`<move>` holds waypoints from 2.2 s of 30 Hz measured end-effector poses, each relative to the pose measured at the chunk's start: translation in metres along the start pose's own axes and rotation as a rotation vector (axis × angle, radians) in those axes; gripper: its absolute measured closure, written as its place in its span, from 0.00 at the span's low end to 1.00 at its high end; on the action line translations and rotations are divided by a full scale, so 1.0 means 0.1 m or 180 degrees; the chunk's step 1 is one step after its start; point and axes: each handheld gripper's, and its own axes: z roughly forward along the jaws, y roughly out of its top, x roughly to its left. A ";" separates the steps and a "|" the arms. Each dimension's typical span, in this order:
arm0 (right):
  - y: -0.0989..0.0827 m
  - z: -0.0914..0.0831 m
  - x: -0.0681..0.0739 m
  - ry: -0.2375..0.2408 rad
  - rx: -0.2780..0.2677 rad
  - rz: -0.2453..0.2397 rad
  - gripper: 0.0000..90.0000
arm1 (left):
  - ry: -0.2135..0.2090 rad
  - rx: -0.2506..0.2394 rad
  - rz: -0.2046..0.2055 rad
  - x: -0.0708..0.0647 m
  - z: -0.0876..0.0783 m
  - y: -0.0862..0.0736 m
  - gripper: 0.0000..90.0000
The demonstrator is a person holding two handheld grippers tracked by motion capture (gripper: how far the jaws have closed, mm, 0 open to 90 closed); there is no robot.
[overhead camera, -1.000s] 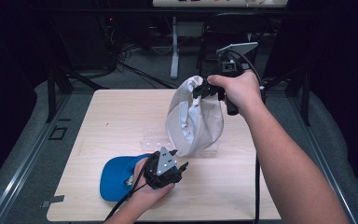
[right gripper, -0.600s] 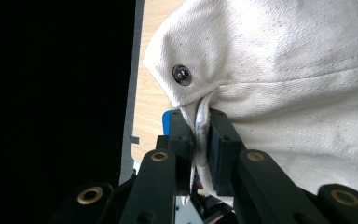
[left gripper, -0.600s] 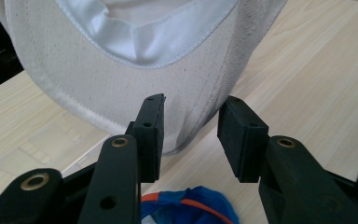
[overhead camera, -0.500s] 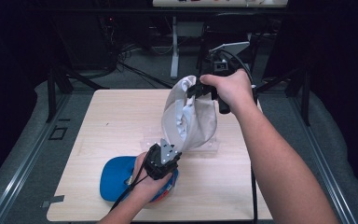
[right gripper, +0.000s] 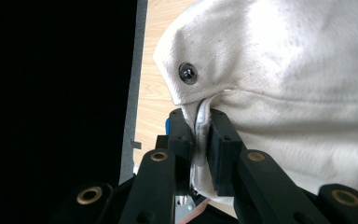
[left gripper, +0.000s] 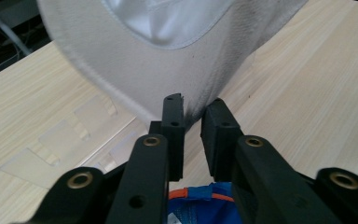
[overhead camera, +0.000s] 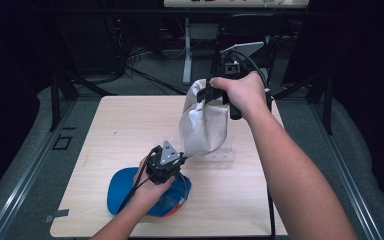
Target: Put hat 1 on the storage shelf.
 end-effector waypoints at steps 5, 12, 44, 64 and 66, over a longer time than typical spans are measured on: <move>0.02 0.02 -0.01 -0.0012 -0.0033 0.0008 0.90 | -0.0183 -0.0052 -0.0248 0.13 0.01 -0.03 0.90; 0.05 0.12 -0.03 -0.0026 -0.0010 -0.0036 0.90 | -0.0190 -0.0050 -0.0307 0.17 0.02 -0.05 0.91; 0.15 0.42 0.06 -0.0001 0.0014 -0.0061 0.90 | -0.0518 -0.0030 -0.0803 0.53 -0.01 -0.21 0.93; 0.11 0.58 -0.01 -0.0040 0.0032 -0.0136 0.90 | -0.0106 0.0332 -0.0685 0.36 0.07 -0.25 0.95; 0.12 0.58 -0.04 -0.0049 0.0019 -0.0130 0.90 | -0.0098 0.0357 -0.0673 0.35 0.08 -0.24 0.95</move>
